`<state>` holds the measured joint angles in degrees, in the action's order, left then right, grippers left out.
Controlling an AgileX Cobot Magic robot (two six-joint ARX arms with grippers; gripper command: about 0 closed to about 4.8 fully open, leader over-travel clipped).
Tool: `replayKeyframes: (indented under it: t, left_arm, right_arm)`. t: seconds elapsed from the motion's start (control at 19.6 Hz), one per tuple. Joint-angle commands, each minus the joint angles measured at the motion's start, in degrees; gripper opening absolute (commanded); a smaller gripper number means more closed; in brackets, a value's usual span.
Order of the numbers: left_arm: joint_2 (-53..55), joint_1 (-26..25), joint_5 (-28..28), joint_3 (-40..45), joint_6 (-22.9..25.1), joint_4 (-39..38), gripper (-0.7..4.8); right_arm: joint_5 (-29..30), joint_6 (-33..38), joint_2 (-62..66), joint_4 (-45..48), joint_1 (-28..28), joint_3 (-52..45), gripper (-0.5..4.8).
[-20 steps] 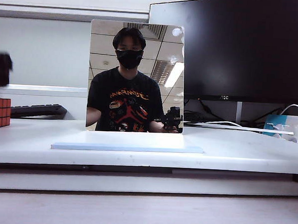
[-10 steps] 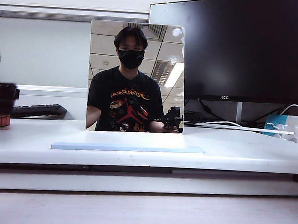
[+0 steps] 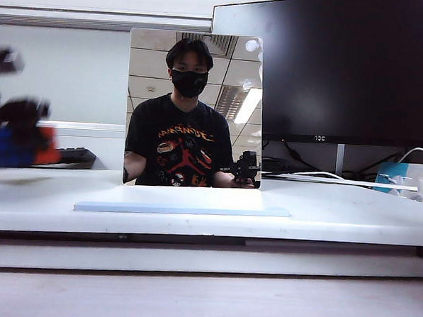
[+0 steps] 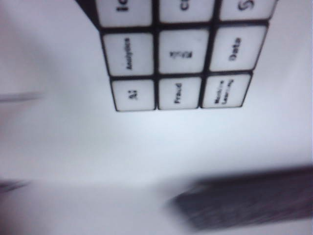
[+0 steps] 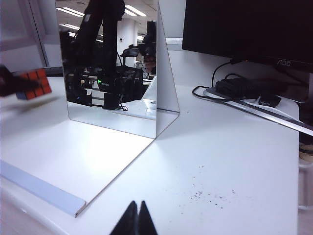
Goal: Move the the Rubik's Cube near the mirror.
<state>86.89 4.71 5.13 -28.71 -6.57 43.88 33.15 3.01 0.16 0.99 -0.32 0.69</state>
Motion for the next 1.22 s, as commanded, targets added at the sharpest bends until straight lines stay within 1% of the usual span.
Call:
replayKeyframes:
  t: [0.05, 0.15, 0.25, 0.31, 0.36, 0.46, 0.66, 0.82, 0.87, 0.92, 0.97, 1.02, 1.07, 1.12, 1.17, 1.22]
  left_arm:
    - [-6.60, 2.97, 0.57, -0.13, -0.94, -9.77, -0.06]
    - [-10.80, 4.22, 0.92, -0.11, -1.01, -17.11, -0.06]
    - [-15.34, 6.01, 3.56, -0.11, -0.90, -24.20, -0.06]
    - [-17.79, 7.04, 6.54, -0.11, -0.94, -28.57, -0.06]
    - [-18.97, 8.11, 10.99, -0.09, -0.90, -30.64, -0.06]
    - [-18.97, 10.45, 19.06, -0.11, 0.37, -31.23, -0.06]
    - [-18.95, 16.00, 19.06, -0.09, 0.44, -32.87, -0.06]
    - [-18.95, 23.89, 11.74, -0.11, -3.17, -28.94, -0.06]
    - [-18.53, 30.64, 5.01, -0.11, -3.37, -25.31, -0.06]
    - [-18.12, 33.03, 1.92, -0.13, -3.08, -23.96, -0.06]
    - [-17.16, 36.15, -4.07, -0.13, -3.13, -21.75, -0.06]
    - [-16.15, 37.90, -8.66, -0.13, -3.65, -20.00, -0.06]
    - [-13.66, 40.06, -14.84, -0.15, -6.03, -16.50, -0.06]
    - [-11.21, 41.13, -19.76, -0.20, -7.87, -14.47, -0.06]
    - [-8.92, 41.88, -24.50, -0.22, -10.75, -13.22, -0.06]
    - [-6.71, 42.34, -25.46, -0.22, -13.18, -10.97, -0.06]
  right_arm:
    - [-0.90, 0.00, -0.02, 1.01, 0.00, -0.26, -0.01]
    - [-1.16, 0.00, -0.02, 1.03, 0.00, -0.26, -0.01]
    - [-1.29, 0.00, -0.02, 1.01, 0.00, -0.26, -0.01]
    - [-1.31, 0.00, -0.02, 1.05, 0.00, -0.26, -0.01]
    - [-1.33, 0.00, -0.02, 1.11, 0.00, -0.26, -0.01]
    - [-1.27, 0.02, -0.02, 1.38, 0.02, -0.26, -0.01]
    - [-1.27, 0.04, -0.02, 2.71, 0.02, -0.26, -0.01]
    - [-1.25, 0.07, -0.02, 2.43, 0.07, -0.26, -0.01]
    - [-1.25, 0.17, -0.02, 2.29, 0.07, -0.26, -0.01]
    - [-1.22, 0.17, -0.02, 2.29, 0.09, -0.26, -0.01]
    - [-1.01, 0.22, -0.02, 2.29, 0.09, -0.26, -0.01]
    - [-1.03, 0.22, -0.02, 2.27, 0.09, -0.26, -0.01]
    - [-1.03, 0.22, -0.02, 2.29, 0.07, -0.26, -0.01]
    - [-0.96, 0.22, -0.02, 2.29, 0.09, -0.26, -0.01]
    - [-0.83, 0.22, -0.02, 2.25, 0.09, -0.26, -0.01]
    - [-0.83, 0.22, -0.02, 2.29, 0.09, -0.26, -0.01]
